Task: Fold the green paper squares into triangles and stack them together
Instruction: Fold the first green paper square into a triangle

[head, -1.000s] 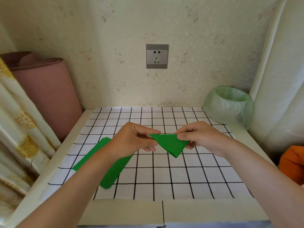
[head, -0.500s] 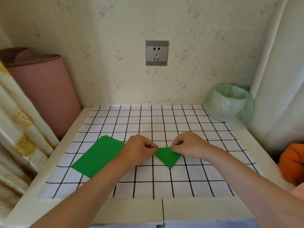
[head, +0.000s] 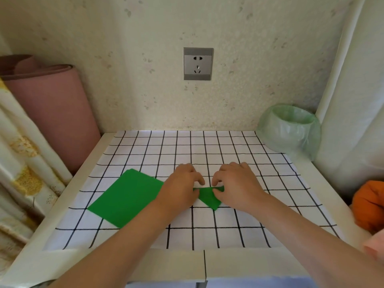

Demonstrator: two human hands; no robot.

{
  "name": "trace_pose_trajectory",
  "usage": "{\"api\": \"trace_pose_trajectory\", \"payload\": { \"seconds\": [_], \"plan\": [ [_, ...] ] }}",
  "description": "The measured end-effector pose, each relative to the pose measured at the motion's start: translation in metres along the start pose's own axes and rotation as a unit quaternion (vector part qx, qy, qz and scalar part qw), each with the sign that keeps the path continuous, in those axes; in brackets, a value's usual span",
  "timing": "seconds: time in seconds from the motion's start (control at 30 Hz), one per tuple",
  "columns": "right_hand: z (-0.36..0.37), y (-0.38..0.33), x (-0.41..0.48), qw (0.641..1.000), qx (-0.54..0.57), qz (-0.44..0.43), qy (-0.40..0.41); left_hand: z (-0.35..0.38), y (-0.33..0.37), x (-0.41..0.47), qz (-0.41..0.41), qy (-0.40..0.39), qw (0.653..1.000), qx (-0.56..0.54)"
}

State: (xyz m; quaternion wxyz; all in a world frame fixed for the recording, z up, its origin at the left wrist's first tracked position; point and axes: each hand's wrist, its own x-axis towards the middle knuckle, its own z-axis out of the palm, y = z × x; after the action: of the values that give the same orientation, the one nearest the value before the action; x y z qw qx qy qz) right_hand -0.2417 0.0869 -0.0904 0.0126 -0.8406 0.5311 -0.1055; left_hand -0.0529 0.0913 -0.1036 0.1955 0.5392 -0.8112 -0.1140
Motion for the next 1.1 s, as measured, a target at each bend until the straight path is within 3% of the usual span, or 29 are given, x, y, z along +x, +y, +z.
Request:
{"api": "trace_pose_trajectory", "payload": {
  "seconds": [0.13, 0.3, 0.63, 0.83, 1.1],
  "plan": [
    [0.003, 0.000, -0.003, 1.000, 0.011, 0.000, 0.011, 0.008, 0.007, -0.001, 0.074, -0.053, 0.996, 0.009],
    [0.008, 0.001, -0.008, 0.999, 0.005, -0.014, 0.032, 0.013, 0.018, -0.006, 0.068, 0.002, 0.998, 0.006],
    [0.013, 0.012, -0.040, 0.994, -0.023, -0.090, 0.066, 0.017, 0.024, -0.008, 0.047, 0.000, 0.998, 0.033],
    [0.023, 0.014, -0.060, 0.995, -0.014, -0.062, 0.073, 0.024, 0.031, -0.014, 0.093, -0.012, 0.995, -0.016],
    [0.025, 0.019, -0.063, 0.996, -0.022, -0.006, 0.082, 0.026, 0.029, -0.016, 0.135, 0.001, 0.991, 0.015]
  ]
}}
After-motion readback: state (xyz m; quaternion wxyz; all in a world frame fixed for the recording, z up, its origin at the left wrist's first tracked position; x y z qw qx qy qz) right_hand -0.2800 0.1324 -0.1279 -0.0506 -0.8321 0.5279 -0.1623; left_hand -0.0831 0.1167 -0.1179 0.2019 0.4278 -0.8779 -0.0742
